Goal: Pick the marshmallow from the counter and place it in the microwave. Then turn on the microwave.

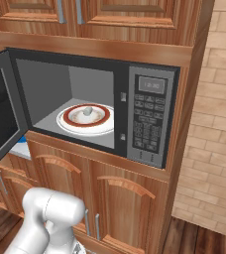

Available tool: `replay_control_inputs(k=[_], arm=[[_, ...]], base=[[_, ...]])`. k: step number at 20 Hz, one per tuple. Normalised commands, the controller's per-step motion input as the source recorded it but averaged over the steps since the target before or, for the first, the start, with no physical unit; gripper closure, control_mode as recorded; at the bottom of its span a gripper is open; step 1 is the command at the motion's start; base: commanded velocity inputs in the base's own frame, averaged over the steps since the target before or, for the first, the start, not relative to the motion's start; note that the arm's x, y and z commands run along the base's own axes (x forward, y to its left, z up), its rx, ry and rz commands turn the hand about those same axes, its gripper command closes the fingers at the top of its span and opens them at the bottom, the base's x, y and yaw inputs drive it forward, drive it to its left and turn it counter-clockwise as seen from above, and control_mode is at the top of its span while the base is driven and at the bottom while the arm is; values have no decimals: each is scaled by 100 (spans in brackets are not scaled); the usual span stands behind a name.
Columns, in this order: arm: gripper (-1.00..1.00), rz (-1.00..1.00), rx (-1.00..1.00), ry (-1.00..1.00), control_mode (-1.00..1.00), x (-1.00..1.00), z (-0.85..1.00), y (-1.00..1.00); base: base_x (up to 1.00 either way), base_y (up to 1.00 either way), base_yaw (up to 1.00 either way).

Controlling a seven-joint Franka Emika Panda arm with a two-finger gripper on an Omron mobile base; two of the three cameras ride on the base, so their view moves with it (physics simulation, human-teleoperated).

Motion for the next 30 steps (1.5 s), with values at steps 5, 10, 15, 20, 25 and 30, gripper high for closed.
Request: replay_control_inputs(k=[5, 10, 15, 20, 25, 30], arm=[[100, 0, 0, 0, -100, 19, -15, 15], [100, 0, 0, 0, -100, 20, -17, 17], [100, 0, 0, 0, -100, 21, -18, 21], [100, 0, 0, 0, -100, 20, -18, 21], [100, 0, 0, 0, -100, 14, -21, 17], [100, 0, 0, 0, -100, 15, -22, 20]], base=[[0, 0, 0], [0, 0, 0], [0, 0, 0], [0, 0, 0], [0, 0, 0], [0, 0, 0]])
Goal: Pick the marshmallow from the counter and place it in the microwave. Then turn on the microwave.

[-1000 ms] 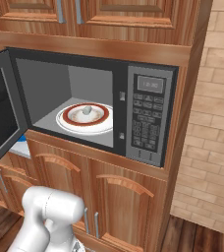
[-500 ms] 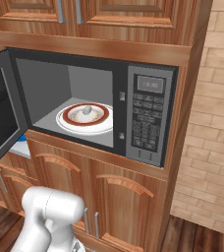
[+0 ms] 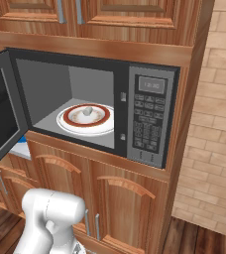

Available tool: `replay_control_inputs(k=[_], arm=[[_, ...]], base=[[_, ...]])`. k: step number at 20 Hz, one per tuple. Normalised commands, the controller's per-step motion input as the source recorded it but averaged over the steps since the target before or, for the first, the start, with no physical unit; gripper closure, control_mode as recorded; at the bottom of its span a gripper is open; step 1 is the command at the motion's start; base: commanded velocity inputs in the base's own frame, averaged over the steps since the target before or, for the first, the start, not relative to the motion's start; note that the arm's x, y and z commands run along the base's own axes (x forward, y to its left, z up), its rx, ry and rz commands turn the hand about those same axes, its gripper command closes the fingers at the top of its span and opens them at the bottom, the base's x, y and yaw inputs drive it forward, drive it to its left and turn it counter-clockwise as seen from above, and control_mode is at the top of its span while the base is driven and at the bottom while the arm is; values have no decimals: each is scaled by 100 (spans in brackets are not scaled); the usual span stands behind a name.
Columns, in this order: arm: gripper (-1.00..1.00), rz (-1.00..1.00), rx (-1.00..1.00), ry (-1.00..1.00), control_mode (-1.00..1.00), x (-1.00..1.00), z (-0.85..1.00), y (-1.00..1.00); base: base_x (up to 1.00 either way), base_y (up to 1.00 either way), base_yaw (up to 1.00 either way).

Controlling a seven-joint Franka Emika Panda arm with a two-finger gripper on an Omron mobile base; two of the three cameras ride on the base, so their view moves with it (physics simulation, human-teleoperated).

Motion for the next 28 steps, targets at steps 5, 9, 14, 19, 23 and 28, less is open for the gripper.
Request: replay_control_inputs(k=[5, 9, 14, 19, 23, 28], arm=[[100, 0, 0, 0, -100, 12, -13, 21], [100, -1, 0, 0, -100, 8, -9, 15], [100, -3, 0, 0, -100, 12, -9, 11], [100, -4, 0, 0, -100, 12, -8, 7], [100, -5, 0, 0, -100, 12, -8, 8], [100, -6, 0, 0, -100, 15, -11, 12]], base=[[0, 0, 0], [0, 0, 0], [0, 0, 0], [0, 0, 0], [0, 0, 0], [0, 0, 0]])
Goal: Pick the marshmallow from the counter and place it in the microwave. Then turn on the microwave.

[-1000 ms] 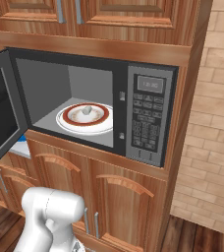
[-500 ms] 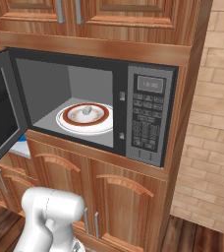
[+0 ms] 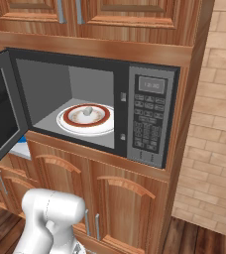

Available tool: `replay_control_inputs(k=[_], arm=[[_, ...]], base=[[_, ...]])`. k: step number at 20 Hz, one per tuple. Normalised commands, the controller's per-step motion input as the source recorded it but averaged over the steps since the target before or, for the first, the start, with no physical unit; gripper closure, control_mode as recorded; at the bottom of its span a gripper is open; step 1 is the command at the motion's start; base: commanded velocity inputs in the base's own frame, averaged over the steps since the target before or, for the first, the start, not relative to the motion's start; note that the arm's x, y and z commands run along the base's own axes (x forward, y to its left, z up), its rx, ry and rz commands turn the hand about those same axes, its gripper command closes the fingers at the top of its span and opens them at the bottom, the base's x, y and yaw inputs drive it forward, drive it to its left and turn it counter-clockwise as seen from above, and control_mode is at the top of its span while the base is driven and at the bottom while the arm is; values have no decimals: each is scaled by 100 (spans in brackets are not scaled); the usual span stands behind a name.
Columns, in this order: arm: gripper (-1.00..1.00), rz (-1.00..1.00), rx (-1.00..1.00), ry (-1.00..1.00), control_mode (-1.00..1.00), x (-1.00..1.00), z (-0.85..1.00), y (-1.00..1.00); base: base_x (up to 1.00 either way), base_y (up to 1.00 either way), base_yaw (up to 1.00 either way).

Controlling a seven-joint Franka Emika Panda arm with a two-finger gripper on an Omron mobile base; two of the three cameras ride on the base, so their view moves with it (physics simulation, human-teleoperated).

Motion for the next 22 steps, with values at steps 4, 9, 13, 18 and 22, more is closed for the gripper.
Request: replay_control_inputs(k=[4, 9, 13, 18, 22], arm=[[100, -8, 0, 0, -100, 14, -12, 14], [100, -9, 0, 0, -100, 12, -11, 13], [100, -8, 0, 0, -100, 14, -15, 18], [100, -9, 0, 0, -100, 17, -18, 24], [100, -8, 0, 0, -100, 16, -16, 23]], base=[[0, 0, 0], [0, 0, 0], [0, 0, 0], [0, 0, 0], [0, 0, 0]])
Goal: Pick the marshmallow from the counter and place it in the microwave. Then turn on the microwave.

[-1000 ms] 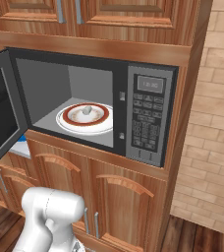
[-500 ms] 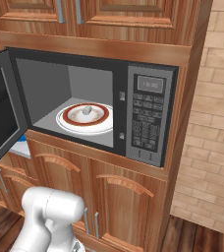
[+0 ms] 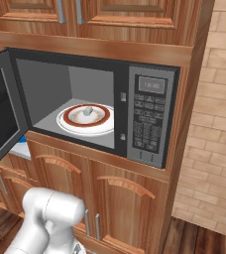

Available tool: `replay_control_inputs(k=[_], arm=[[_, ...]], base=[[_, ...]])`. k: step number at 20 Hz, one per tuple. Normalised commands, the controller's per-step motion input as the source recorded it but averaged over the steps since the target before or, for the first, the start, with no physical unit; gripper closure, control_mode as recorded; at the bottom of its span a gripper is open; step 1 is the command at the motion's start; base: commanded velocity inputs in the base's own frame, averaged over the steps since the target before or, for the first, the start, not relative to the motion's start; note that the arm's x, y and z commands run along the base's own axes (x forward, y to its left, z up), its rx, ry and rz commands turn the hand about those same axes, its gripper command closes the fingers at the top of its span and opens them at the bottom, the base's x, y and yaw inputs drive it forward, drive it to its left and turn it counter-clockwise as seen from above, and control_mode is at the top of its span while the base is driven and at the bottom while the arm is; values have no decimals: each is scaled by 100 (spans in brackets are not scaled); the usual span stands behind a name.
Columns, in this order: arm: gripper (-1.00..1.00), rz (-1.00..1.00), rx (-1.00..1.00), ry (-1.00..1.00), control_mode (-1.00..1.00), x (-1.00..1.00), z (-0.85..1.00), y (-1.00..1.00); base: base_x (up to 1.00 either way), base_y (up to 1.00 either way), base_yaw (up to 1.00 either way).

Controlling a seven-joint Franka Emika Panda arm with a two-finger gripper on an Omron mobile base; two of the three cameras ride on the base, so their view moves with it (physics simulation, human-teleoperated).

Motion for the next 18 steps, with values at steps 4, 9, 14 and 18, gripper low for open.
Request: replay_control_inputs(k=[4, 9, 14, 18], arm=[[100, -8, 0, 0, -100, 17, -14, 20], [100, -8, 0, 0, -100, 23, -14, 16], [100, -8, 0, 0, -100, 28, -12, 10], [100, -7, 0, 0, -100, 30, -6, 11]], base=[[0, 0, 0], [0, 0, 0], [0, 0, 0], [0, 0, 0]])
